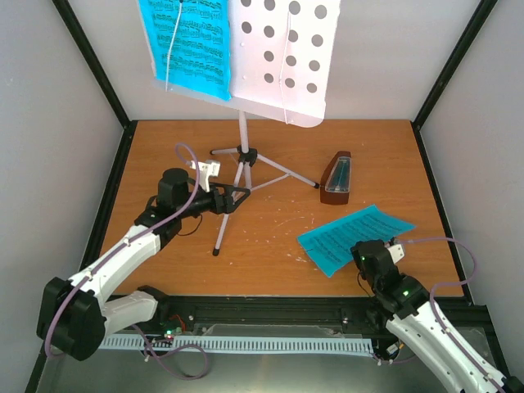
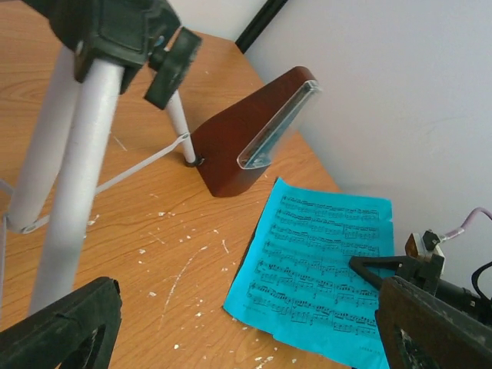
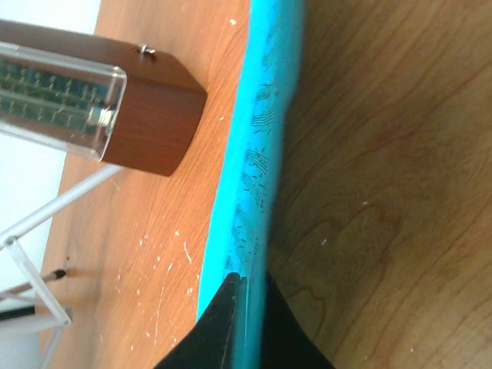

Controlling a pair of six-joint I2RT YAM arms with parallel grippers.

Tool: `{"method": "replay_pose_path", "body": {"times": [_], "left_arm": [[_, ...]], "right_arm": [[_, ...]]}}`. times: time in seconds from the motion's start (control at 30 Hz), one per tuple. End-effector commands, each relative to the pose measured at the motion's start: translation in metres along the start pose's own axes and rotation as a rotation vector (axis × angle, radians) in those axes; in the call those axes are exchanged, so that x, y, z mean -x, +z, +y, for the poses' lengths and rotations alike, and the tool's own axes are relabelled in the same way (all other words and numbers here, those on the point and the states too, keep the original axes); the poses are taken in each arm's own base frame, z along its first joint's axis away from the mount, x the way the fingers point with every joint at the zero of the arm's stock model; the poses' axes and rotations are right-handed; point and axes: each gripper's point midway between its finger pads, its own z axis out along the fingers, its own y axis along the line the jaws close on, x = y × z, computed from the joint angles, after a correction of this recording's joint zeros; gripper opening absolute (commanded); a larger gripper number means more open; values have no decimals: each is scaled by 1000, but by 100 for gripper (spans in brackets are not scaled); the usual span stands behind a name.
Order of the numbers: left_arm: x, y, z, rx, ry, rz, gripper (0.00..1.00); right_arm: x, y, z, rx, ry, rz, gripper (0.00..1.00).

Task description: Pack up the instrument practice props

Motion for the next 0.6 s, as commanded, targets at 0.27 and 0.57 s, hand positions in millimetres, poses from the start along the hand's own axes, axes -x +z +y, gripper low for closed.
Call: {"method": "replay_pose_path", "body": {"times": [0.27,0.57], "left_arm": [[30,3,25,18,-20,-30,89],[34,23,44,32,20,11,78]], "right_arm": [[3,17,11,-49,-63,-47,63],[54,-20,28,-74,-188,-254,87]]}}
